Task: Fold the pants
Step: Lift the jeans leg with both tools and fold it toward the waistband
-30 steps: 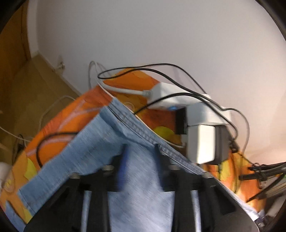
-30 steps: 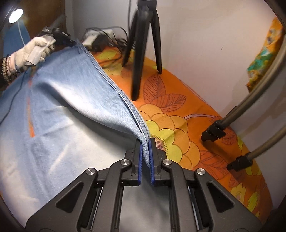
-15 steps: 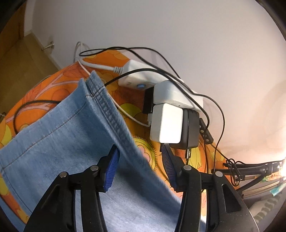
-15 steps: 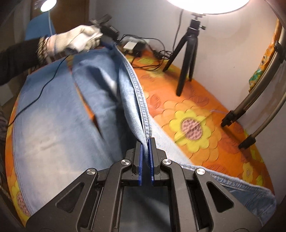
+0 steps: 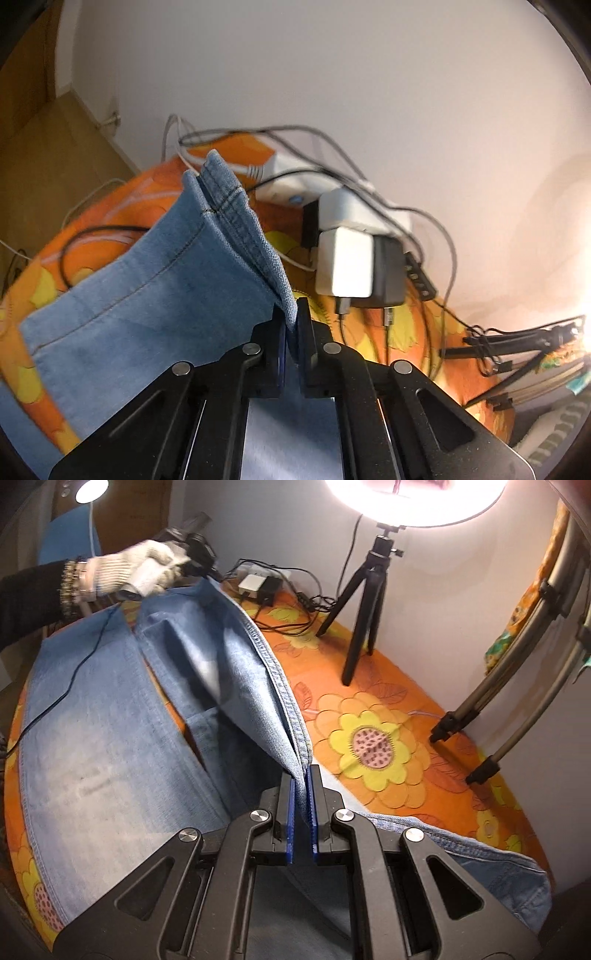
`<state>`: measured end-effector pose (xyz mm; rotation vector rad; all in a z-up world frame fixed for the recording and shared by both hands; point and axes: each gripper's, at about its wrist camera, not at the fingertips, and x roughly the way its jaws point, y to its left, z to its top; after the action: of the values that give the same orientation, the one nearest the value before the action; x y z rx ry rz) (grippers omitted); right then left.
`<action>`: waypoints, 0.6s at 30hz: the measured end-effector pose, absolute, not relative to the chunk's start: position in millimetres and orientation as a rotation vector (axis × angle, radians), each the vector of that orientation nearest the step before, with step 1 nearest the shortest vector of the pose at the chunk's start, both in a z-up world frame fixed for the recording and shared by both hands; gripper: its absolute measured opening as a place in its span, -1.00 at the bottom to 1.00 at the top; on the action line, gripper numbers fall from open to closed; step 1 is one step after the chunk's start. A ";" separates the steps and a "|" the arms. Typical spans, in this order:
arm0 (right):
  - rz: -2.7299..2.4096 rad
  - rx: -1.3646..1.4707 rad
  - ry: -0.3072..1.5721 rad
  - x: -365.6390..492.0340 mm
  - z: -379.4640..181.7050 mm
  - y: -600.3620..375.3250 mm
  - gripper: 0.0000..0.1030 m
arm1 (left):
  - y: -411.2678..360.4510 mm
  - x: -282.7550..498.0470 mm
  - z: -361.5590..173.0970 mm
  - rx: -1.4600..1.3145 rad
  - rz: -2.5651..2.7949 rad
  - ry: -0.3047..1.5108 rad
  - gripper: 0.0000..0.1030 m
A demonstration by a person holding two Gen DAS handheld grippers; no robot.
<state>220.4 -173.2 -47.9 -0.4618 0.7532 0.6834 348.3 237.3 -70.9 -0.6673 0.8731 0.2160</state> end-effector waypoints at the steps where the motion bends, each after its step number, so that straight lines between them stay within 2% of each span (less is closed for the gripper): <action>1: 0.670 -0.469 0.749 220.2 -45.9 -172.2 -0.87 | 239.0 342.1 -62.8 -0.666 0.210 0.863 -0.93; 10: 0.596 -0.483 0.717 197.3 -8.0 -168.8 -0.87 | 253.6 258.6 -2.6 -0.661 0.182 0.773 -0.93; 18: 0.607 -0.505 0.732 134.2 14.7 -160.4 -0.87 | 257.0 167.6 6.0 -0.678 0.169 0.752 -0.93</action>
<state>134.2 -160.4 14.7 -0.5048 0.7318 0.6072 167.6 257.0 6.0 -0.6783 0.7518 0.1688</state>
